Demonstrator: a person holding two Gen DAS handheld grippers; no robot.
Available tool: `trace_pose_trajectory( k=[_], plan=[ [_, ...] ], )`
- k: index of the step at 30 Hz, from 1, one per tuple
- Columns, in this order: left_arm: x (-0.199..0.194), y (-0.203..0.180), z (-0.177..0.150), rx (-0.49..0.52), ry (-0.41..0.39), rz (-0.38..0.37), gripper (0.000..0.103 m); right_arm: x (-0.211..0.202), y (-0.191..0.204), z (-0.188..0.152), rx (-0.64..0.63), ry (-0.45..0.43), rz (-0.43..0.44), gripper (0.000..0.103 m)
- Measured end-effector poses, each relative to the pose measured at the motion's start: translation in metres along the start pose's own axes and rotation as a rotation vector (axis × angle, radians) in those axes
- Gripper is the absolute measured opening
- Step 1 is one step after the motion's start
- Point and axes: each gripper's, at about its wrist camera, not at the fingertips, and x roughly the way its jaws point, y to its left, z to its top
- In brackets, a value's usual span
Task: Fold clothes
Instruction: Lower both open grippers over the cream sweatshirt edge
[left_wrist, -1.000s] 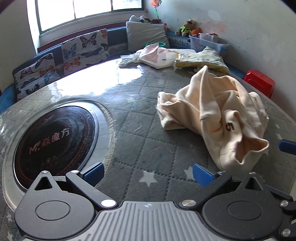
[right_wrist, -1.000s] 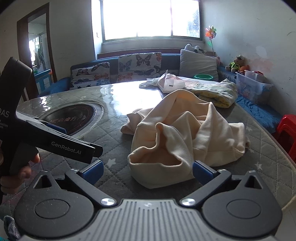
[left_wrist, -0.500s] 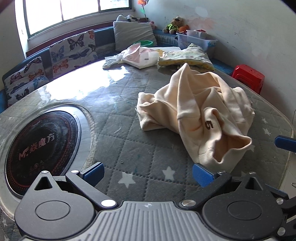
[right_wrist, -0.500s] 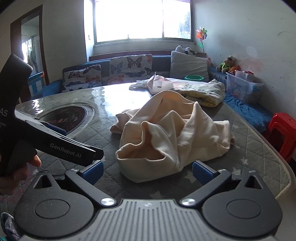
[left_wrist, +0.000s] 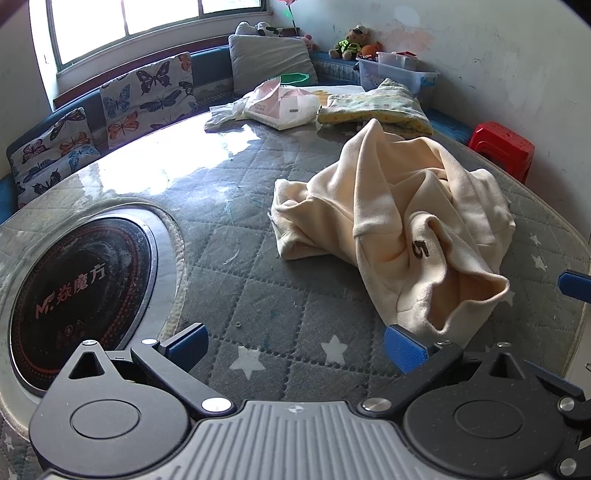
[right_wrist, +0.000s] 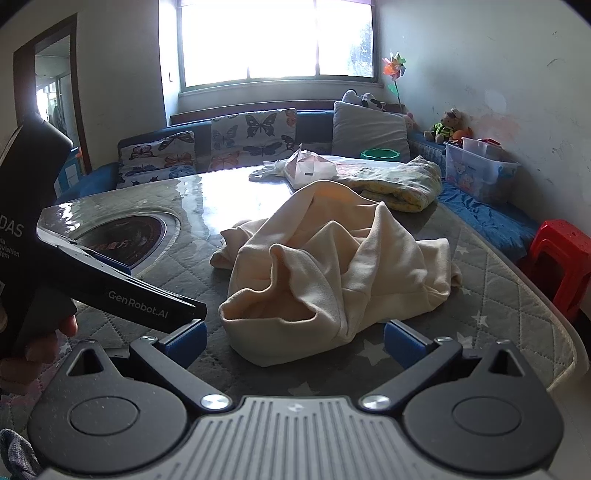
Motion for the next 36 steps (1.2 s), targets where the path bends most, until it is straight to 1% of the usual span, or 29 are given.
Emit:
trace_pose_trajectory(
  k=[20,28,36],
  plan=[
    [0.008,-0.005,0.009,0.012,0.022,-0.005,0.103,0.006,-0.009,0.001,0.024,0.007,-0.016,0.103],
    [0.008,-0.005,0.017,0.011,0.014,-0.001,0.103,0.008,-0.013,0.004,0.035,0.005,-0.016,0.103],
    [0.012,-0.008,0.022,0.021,0.022,0.001,0.103,0.009,-0.017,0.007,0.038,0.001,-0.017,0.103]
  ],
)
